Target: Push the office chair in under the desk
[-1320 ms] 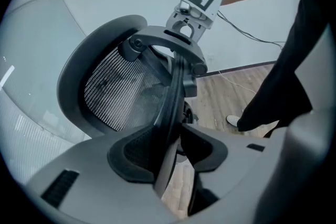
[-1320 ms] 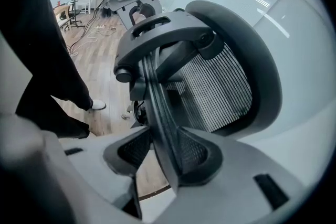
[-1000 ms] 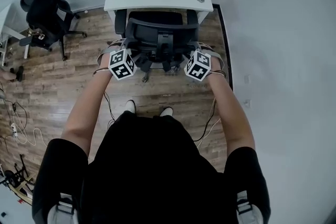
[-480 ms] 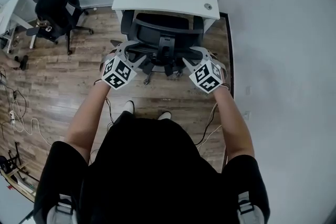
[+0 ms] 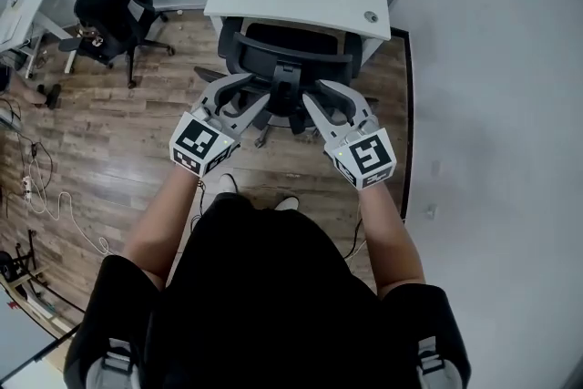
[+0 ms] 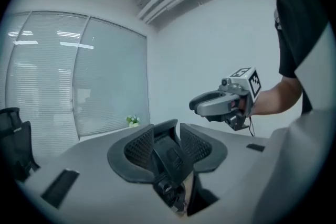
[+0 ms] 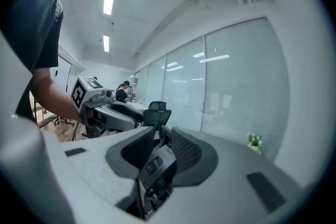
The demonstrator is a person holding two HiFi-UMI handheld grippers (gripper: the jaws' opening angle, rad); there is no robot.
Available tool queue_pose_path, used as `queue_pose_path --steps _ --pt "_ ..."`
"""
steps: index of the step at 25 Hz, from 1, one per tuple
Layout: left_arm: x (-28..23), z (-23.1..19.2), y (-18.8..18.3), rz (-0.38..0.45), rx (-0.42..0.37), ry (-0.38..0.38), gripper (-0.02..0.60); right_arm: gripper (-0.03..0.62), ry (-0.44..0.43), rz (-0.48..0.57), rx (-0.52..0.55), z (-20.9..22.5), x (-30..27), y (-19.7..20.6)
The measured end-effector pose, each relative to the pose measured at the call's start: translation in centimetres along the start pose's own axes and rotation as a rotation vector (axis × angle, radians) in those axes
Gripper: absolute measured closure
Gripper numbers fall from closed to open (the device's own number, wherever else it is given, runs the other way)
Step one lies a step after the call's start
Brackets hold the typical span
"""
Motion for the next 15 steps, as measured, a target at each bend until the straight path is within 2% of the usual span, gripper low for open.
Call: queue_pose_path --steps 2,5,8,15 --pt "0.4 0.7 -1.1 0.043 0.015 -0.023 0.455 0.51 0.002 0.042 0.004 -0.4 0.4 -1.1" --pt "1.0 1.1 -2.8 0.108 0.024 -0.075 0.535 0.559 0.004 0.091 0.017 -0.7 1.1 -2.6" --pt "1.4 1.3 -3.7 0.138 0.011 -0.1 0.581 0.591 0.014 0.107 0.024 -1.3 1.6 -3.0" --pt "1.7 1.1 -4.0 0.121 0.015 -0.08 0.588 0.592 0.047 0.143 0.007 -1.5 1.7 -4.1"
Point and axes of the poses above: the fingertips, and each gripper's own axes: x backward along the fingers, z to its right, y out of its underside, the point moved 5 cm from there along x, backward along the fingers, and after that the axes turned 2 degrees about -y, right-handed, at the moved point
